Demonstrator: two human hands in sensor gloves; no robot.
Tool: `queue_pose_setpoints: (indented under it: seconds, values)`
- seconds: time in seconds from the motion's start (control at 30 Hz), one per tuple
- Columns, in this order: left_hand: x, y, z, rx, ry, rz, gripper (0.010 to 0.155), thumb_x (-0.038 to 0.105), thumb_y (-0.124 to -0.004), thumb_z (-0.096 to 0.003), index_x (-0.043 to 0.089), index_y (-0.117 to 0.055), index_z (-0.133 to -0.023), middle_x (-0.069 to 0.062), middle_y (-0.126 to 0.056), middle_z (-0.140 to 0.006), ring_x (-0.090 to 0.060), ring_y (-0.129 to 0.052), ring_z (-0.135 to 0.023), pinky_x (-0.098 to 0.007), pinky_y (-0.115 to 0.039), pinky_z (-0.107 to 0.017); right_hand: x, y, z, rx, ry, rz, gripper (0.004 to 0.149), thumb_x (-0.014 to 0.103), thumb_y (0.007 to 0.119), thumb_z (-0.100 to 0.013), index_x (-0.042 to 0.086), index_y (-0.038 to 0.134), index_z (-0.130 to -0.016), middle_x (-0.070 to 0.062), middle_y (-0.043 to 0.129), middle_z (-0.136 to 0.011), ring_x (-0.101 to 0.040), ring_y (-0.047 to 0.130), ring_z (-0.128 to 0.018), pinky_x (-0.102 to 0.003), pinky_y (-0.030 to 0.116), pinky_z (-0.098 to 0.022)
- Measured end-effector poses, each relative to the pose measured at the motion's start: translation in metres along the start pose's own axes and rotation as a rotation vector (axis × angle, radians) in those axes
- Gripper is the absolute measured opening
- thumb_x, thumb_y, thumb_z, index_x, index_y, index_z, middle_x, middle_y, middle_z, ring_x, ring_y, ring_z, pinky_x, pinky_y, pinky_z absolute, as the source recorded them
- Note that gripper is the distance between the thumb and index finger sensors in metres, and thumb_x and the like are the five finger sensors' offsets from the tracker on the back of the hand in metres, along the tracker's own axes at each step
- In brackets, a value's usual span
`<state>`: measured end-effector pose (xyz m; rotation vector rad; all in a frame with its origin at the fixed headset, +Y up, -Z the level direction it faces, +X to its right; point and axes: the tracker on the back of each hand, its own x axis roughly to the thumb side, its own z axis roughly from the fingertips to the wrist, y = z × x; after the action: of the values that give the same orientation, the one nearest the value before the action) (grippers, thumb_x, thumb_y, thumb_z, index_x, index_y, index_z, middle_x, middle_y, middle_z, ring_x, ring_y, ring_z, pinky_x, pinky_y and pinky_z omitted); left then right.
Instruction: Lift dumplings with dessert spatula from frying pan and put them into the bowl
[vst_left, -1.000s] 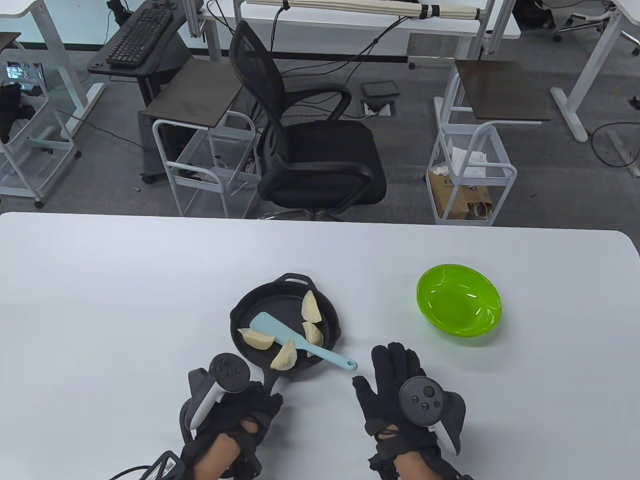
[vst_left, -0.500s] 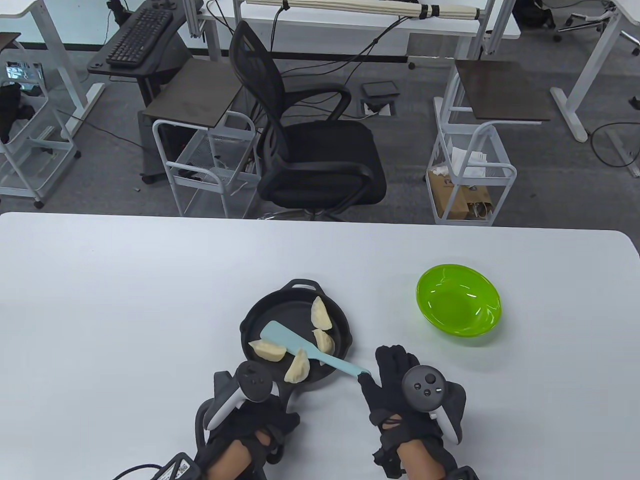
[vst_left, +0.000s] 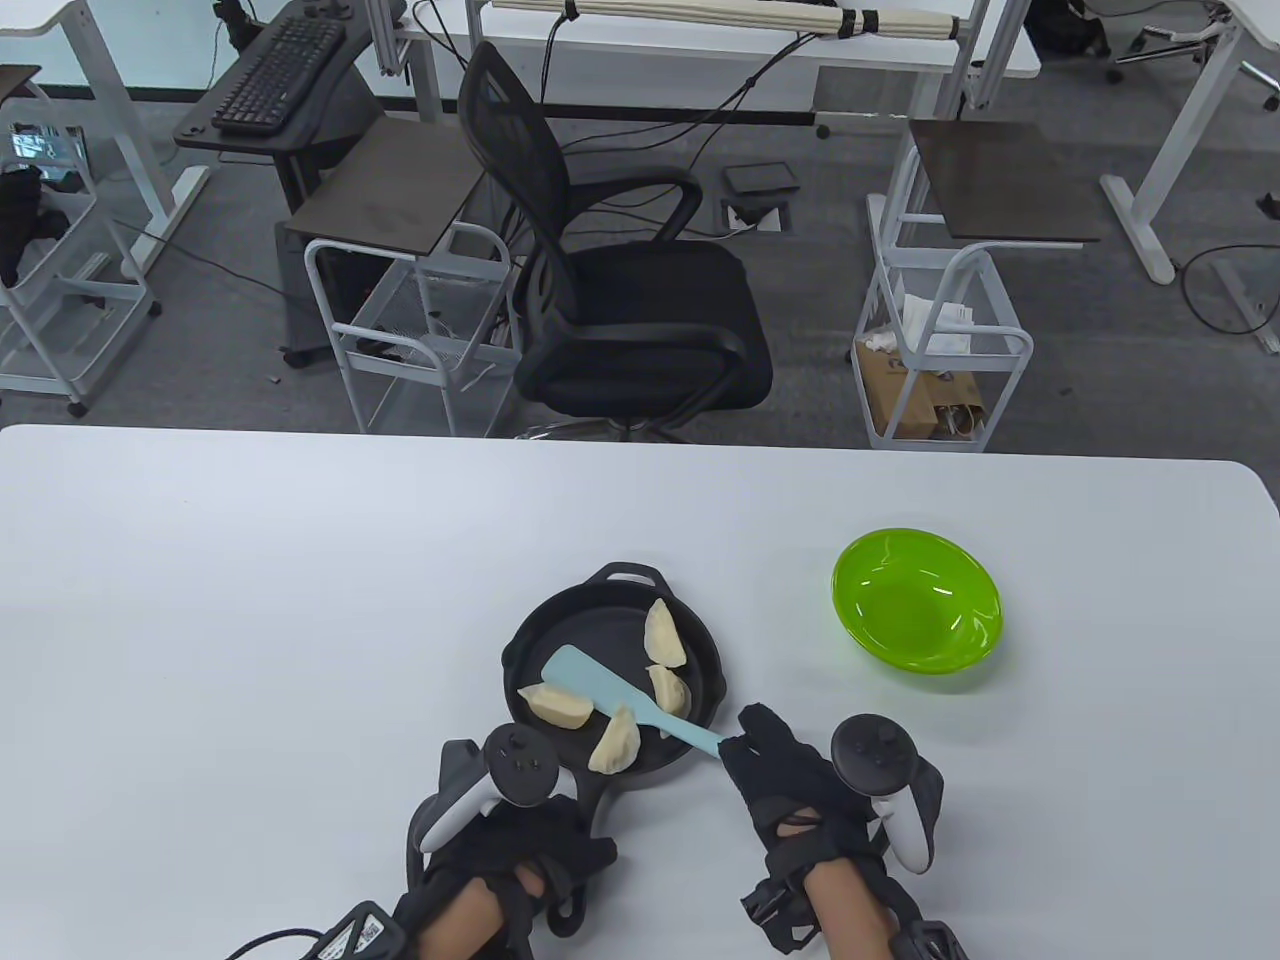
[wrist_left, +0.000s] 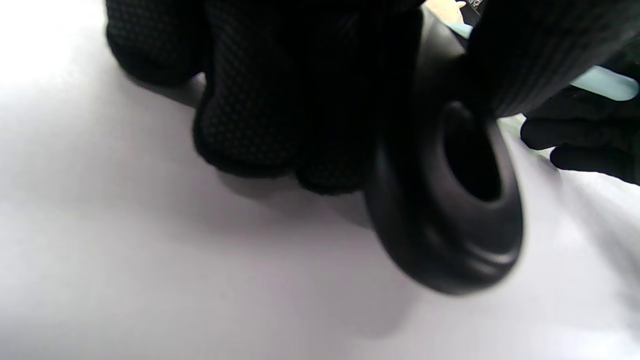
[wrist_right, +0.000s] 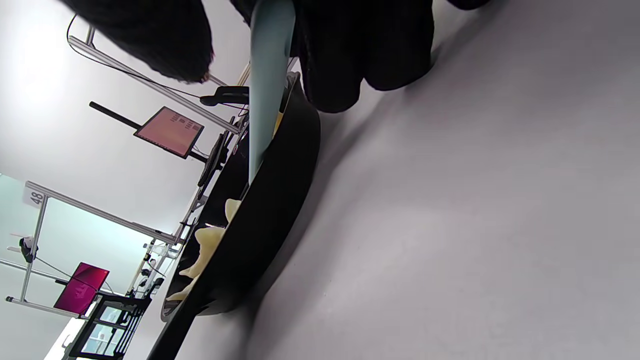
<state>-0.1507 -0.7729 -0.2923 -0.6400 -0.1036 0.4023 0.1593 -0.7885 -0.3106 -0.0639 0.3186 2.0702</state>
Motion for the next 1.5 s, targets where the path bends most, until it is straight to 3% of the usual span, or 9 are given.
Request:
queue_pose_setpoints:
  seconds: [0.33,0.53,0.73,1.07,1.5]
  values:
    - [0.001,0.0,-0.001,-0.039,-0.017,-0.013,0.066,0.067,-0.085,-0.0426,0.021,-0.079,-0.09,0.004,-0.111,-0.057,-0.021,-0.105,-0.047,-0.051,-0.076,-0.053,0.002,0.006,0.0,0.029,0.021,0.003,0.066,0.047,0.078,-0.059,0.005,0.056,-0.105,-0.02,0.081,-0.089,-0.048,0.075,-0.082,-0.061,0.041,-0.076]
    - [0.001,0.0,-0.001,-0.052,-0.025,-0.004,0.066,0.067,-0.085,-0.0424,0.022,-0.078,-0.09,0.005,-0.11,-0.057,-0.021,-0.104,-0.046,-0.05,-0.076,-0.051,0.004,0.01,0.0,0.035,0.027,0.062,0.072,0.052,0.084,-0.056,0.007,0.057,-0.105,-0.015,0.084,-0.082,-0.045,0.073,-0.082,-0.06,0.039,-0.076]
    - [0.001,0.0,-0.001,-0.057,-0.028,0.002,0.066,0.068,-0.084,-0.0425,0.022,-0.078,-0.09,0.005,-0.11,-0.057,-0.021,-0.103,-0.045,-0.049,-0.076,-0.051,0.006,0.012,-0.001,-0.009,0.024,0.14,0.063,0.048,0.086,-0.055,0.006,0.067,-0.098,-0.009,0.09,-0.068,-0.041,0.079,-0.076,-0.058,0.045,-0.075]
    - [0.0,0.0,-0.002,-0.061,-0.031,0.002,0.066,0.068,-0.083,-0.0428,0.023,-0.077,-0.09,0.005,-0.109,-0.057,-0.021,-0.102,-0.045,-0.049,-0.076,-0.05,0.007,0.01,0.001,-0.08,0.024,0.12,0.058,0.039,0.082,-0.056,0.002,0.062,-0.096,-0.014,0.091,-0.079,-0.043,0.085,-0.076,-0.06,0.051,-0.073]
    - [-0.001,-0.001,-0.002,-0.071,-0.03,0.0,0.066,0.068,-0.08,-0.0437,0.023,-0.075,-0.092,0.006,-0.108,-0.057,-0.02,-0.101,-0.045,-0.048,-0.076,-0.05,0.02,0.0,0.01,-0.175,-0.094,0.181,0.055,0.034,0.079,-0.056,0.008,0.059,-0.099,-0.011,0.087,-0.085,-0.041,0.085,-0.079,-0.061,0.059,-0.069]
